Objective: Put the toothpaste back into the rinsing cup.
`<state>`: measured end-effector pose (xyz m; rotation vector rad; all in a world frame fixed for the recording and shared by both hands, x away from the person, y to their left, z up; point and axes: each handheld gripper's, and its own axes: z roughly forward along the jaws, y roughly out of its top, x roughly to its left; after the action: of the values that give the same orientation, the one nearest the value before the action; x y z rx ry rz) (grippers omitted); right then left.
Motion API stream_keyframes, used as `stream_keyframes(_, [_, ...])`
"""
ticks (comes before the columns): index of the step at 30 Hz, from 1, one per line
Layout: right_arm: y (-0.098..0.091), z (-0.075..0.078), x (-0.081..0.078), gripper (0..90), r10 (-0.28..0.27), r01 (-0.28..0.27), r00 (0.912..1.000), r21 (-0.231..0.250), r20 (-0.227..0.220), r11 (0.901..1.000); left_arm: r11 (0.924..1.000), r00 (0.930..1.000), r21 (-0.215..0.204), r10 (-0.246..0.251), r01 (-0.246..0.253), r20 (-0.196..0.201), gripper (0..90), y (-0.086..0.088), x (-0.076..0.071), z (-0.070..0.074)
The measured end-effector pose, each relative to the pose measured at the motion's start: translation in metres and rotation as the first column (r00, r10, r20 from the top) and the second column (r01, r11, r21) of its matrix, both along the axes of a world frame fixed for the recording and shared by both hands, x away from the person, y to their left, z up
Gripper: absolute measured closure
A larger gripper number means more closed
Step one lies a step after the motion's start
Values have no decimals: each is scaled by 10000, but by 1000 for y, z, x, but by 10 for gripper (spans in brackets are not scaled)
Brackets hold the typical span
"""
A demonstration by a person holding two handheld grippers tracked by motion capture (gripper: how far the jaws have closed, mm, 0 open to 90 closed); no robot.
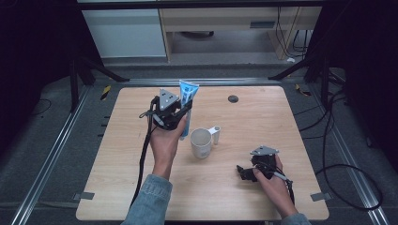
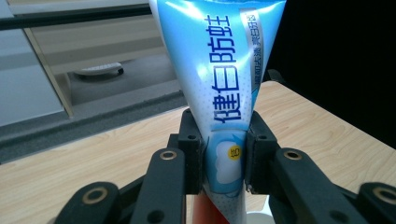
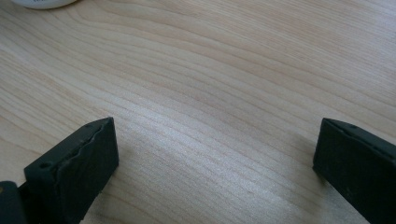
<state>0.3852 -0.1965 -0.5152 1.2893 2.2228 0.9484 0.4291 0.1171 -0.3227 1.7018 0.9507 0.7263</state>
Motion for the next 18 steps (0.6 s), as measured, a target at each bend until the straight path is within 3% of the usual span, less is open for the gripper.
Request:
stream_keyframes(9, [0,0,0,3,2,-2,10000,2,-4,10000,9994,9992,-124,-330,333,216,723,-9,0,2])
stream_keyframes(18, [0,0,0,3,6,-6,10000,-4,0,10000,9994,9978,-210,-279,292,601,723,-12,-4,4])
